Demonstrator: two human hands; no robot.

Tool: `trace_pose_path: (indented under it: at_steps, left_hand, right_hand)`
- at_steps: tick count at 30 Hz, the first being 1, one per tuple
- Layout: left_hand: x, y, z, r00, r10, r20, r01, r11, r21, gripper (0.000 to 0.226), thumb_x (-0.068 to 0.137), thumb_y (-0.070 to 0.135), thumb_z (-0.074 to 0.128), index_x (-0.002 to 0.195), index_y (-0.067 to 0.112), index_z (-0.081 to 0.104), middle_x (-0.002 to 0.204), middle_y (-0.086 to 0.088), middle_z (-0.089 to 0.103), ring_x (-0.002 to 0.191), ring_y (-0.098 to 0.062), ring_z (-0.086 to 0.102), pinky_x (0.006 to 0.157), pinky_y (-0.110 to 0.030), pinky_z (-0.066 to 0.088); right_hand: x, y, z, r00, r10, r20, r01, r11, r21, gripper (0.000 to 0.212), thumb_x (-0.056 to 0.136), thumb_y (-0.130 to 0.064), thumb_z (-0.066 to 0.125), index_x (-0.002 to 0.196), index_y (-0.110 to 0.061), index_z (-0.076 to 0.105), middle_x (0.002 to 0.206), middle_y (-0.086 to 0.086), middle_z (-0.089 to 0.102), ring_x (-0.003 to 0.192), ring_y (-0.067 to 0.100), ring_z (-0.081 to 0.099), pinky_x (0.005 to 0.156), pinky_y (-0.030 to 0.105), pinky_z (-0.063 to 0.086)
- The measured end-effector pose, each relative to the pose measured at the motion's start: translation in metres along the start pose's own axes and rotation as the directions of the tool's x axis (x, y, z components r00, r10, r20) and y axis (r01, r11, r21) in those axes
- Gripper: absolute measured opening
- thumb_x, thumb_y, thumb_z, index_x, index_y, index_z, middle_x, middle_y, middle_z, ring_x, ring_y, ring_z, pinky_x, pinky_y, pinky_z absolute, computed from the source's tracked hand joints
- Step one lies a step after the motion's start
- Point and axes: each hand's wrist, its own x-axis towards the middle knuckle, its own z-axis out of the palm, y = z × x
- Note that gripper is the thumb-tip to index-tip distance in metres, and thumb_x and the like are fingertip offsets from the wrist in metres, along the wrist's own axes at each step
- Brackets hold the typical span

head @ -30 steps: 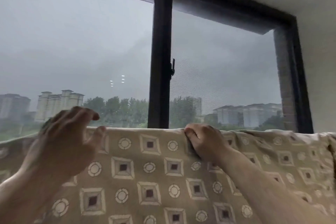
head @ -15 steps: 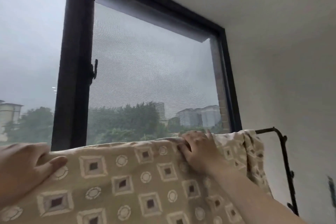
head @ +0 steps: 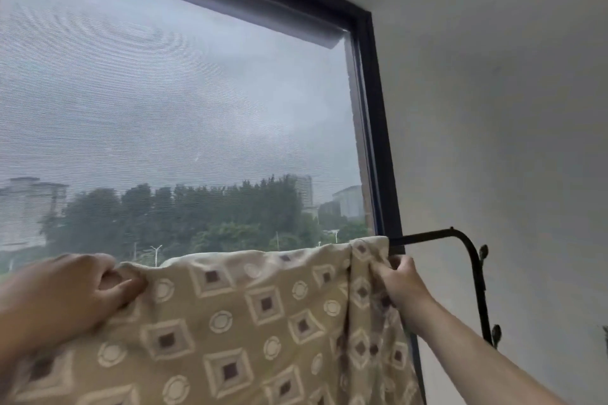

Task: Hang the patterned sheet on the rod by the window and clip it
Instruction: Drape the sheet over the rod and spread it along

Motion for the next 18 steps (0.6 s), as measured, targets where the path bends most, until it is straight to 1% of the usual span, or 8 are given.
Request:
trace_pose_path:
  at_steps: [2, 3, 5, 6, 9, 12, 15, 18]
  left_hand:
    - [0.010, 0.022, 0.018, 1.000, 0.012, 0.026, -0.012, 1.000, 0.007, 0.031, 0.059, 0.066, 0.045, 0.070, 0.040, 0.058, 0.052, 0.015, 0.060, 0.055, -0.007, 0.059, 0.060, -0.029, 0.051]
    - [0.015, 0.034, 0.023, 0.999, 0.010, 0.046, -0.010, 1.000, 0.006, 0.029, 0.055, 0.057, 0.044, 0.073, 0.039, 0.058, 0.055, 0.015, 0.061, 0.057, -0.007, 0.060, 0.060, -0.028, 0.051]
    - [0.024, 0.049, 0.032, 0.998, 0.004, 0.059, -0.004, 1.000, -0.006, 0.034, 0.048, 0.051, 0.043, 0.074, 0.035, 0.058, 0.055, 0.014, 0.061, 0.057, -0.006, 0.059, 0.060, -0.028, 0.052]
    - [0.026, 0.055, 0.034, 0.999, 0.002, 0.051, 0.000, 1.000, -0.025, 0.035, 0.046, 0.051, 0.044, 0.073, 0.032, 0.057, 0.055, 0.012, 0.060, 0.056, -0.007, 0.059, 0.060, -0.028, 0.052]
    - [0.029, 0.065, 0.040, 0.997, 0.077, -0.018, -0.078, 0.993, -0.087, 0.039, 0.048, 0.054, 0.046, 0.080, 0.034, 0.058, 0.060, 0.019, 0.062, 0.062, -0.007, 0.062, 0.064, -0.031, 0.053]
    - [0.023, 0.076, 0.046, 0.993, 0.101, -0.053, -0.108, 0.981, -0.158, 0.041, 0.062, 0.080, 0.049, 0.079, 0.045, 0.062, 0.064, 0.024, 0.065, 0.062, -0.005, 0.065, 0.064, -0.033, 0.053]
    - [0.027, 0.071, 0.053, 0.999, -0.011, -0.040, 0.002, 0.979, -0.204, 0.051, 0.060, 0.087, 0.048, 0.072, 0.039, 0.065, 0.057, 0.017, 0.065, 0.058, -0.010, 0.066, 0.063, -0.035, 0.054]
    - [0.040, 0.032, 0.070, 0.990, -0.140, -0.035, 0.129, 0.968, -0.215, 0.060, 0.063, 0.086, 0.047, 0.072, 0.031, 0.069, 0.060, 0.009, 0.068, 0.063, -0.018, 0.068, 0.069, -0.038, 0.055]
  right_hand:
    - [0.004, 0.002, -0.005, 0.990, 0.049, 0.134, -0.089, 0.948, 0.307, 0.036, 0.091, -0.033, 0.062, 0.110, -0.003, 0.065, 0.099, 0.022, 0.072, 0.092, 0.039, 0.070, 0.090, 0.056, 0.054]
    - [0.006, 0.000, -0.009, 0.983, 0.036, 0.179, -0.105, 0.914, 0.392, 0.029, 0.096, -0.027, 0.057, 0.106, -0.002, 0.067, 0.099, 0.025, 0.072, 0.093, 0.041, 0.069, 0.091, 0.057, 0.052]
    - [0.014, -0.004, -0.015, 0.984, 0.002, 0.177, -0.086, 0.882, 0.464, 0.020, 0.098, -0.017, 0.052, 0.102, -0.003, 0.065, 0.096, 0.027, 0.070, 0.085, 0.039, 0.067, 0.090, 0.058, 0.051]
    - [0.017, -0.007, -0.018, 0.987, -0.010, 0.160, -0.069, 0.873, 0.482, 0.014, 0.098, -0.014, 0.051, 0.100, -0.005, 0.062, 0.091, 0.025, 0.068, 0.079, 0.036, 0.066, 0.085, 0.056, 0.053]
    - [0.032, -0.016, -0.023, 0.992, -0.056, 0.112, 0.000, 0.892, 0.451, 0.012, 0.099, -0.010, 0.049, 0.093, -0.006, 0.058, 0.080, 0.017, 0.063, 0.069, 0.028, 0.061, 0.069, 0.044, 0.055]
    - [0.055, -0.023, -0.029, 0.990, -0.059, 0.126, 0.003, 0.916, 0.401, 0.017, 0.101, -0.013, 0.045, 0.094, -0.004, 0.058, 0.084, 0.019, 0.062, 0.075, 0.031, 0.061, 0.079, 0.057, 0.054]
    - [0.090, -0.022, -0.045, 0.995, -0.059, 0.083, 0.031, 0.954, 0.300, 0.016, 0.099, -0.015, 0.047, 0.096, -0.004, 0.058, 0.090, 0.020, 0.063, 0.081, 0.035, 0.063, 0.083, 0.058, 0.054]
    - [0.129, -0.016, -0.075, 0.994, -0.108, 0.005, 0.107, 0.986, 0.130, 0.013, 0.096, -0.017, 0.051, 0.091, -0.009, 0.059, 0.091, 0.018, 0.064, 0.076, 0.030, 0.062, 0.070, 0.040, 0.053]
